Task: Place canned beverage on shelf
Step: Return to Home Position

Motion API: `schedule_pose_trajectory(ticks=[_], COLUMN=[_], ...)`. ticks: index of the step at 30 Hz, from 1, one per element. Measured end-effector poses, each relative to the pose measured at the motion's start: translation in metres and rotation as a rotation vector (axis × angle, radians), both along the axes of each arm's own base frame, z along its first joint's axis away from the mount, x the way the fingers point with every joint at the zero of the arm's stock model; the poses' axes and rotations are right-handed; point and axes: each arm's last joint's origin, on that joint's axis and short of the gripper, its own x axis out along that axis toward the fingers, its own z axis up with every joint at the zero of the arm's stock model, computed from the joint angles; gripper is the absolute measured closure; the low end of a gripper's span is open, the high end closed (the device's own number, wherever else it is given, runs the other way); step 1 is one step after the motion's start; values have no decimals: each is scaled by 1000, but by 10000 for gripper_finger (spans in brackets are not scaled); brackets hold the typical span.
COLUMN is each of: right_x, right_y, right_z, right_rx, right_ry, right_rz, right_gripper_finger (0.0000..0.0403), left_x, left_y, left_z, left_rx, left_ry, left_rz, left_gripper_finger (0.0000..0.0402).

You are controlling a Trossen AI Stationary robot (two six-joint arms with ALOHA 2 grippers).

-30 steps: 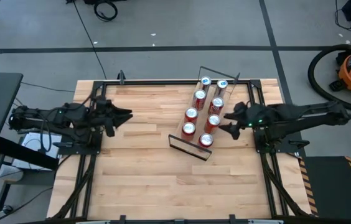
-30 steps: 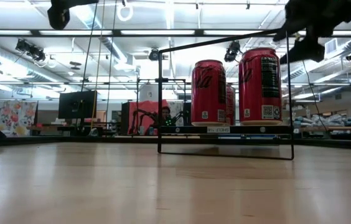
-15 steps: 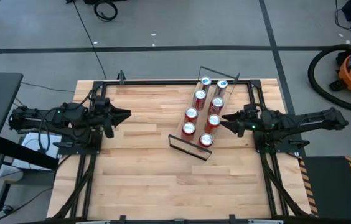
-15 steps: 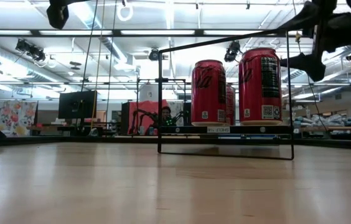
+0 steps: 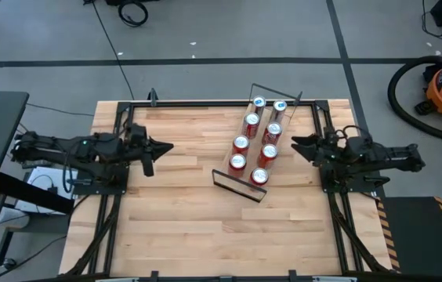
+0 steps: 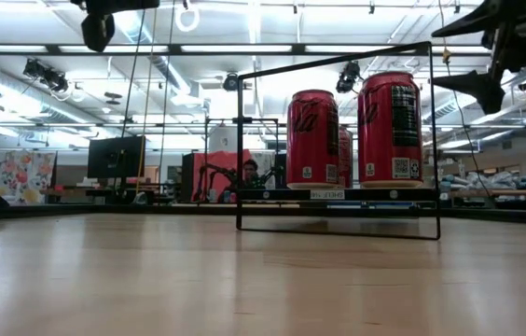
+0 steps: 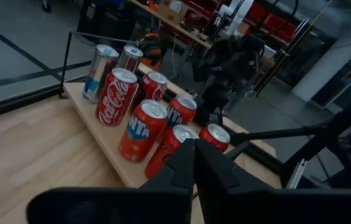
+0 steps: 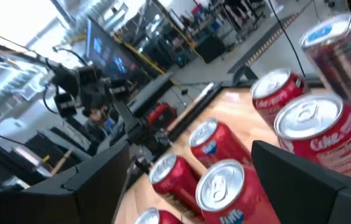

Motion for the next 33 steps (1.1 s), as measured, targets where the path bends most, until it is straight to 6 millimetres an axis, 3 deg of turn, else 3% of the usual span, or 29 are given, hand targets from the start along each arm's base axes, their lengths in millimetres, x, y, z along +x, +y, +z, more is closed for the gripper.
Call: schedule_pose_trajectory(ticks=[5, 17, 27, 33], right_x=[-7, 3, 4, 3], right_y=[-1, 1, 1, 1], right_z=[-2, -32, -36, -37], right_rx=[-14, 120, 155, 162], right_ry=[-11, 45, 62, 64], right_rz=[-33, 21, 35, 14], right_gripper_finger=[56, 56, 56, 56], left_x=[5, -28, -46, -47], left_y=[2, 12, 15, 15], left_z=[-6, -70, -91, -114], left_rx=[24, -155, -227, -301], left_ry=[19, -125, -213, -228], left_rz=[12, 82, 107, 115], left_gripper_finger=[393, 396, 396, 397])
